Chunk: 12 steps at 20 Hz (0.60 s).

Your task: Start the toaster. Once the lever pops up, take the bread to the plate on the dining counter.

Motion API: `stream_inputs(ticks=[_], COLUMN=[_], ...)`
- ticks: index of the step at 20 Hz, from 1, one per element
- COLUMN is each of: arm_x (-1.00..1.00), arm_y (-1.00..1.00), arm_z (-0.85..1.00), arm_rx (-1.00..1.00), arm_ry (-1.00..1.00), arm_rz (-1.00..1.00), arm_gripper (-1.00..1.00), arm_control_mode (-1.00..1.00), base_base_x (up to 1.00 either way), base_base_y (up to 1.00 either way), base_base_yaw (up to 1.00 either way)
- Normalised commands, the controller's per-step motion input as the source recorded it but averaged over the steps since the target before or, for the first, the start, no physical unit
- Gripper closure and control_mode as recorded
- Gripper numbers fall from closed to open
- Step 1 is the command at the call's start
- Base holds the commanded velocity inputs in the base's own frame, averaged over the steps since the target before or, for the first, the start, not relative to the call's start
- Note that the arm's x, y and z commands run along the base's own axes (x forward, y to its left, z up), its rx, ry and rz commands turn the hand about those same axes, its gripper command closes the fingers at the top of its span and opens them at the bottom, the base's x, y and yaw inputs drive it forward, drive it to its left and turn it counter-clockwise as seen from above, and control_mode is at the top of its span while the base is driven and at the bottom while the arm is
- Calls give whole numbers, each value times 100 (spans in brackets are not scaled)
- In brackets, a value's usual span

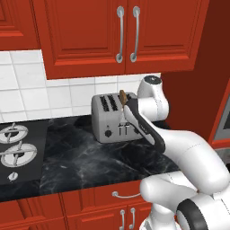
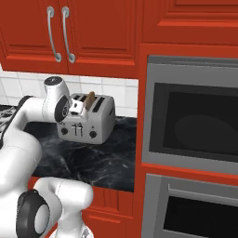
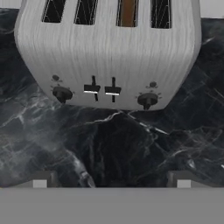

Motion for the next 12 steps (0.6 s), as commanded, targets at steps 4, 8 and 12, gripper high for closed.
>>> stream_inputs(ticks=[4, 8, 12], arm_x=[10, 20, 31], arm_y=[6, 0, 0], arm_z=[-7, 0, 0], arm_rx=[0, 0, 1], arm_ry=[-7, 0, 0], arm_rz=[0, 0, 0], arm_gripper=[-100, -100, -100], arm_control_mode=[-100, -100, -100], base_base_x=[0, 0, 0], base_base_y=[0, 0, 0], base_base_yaw=[0, 0, 0])
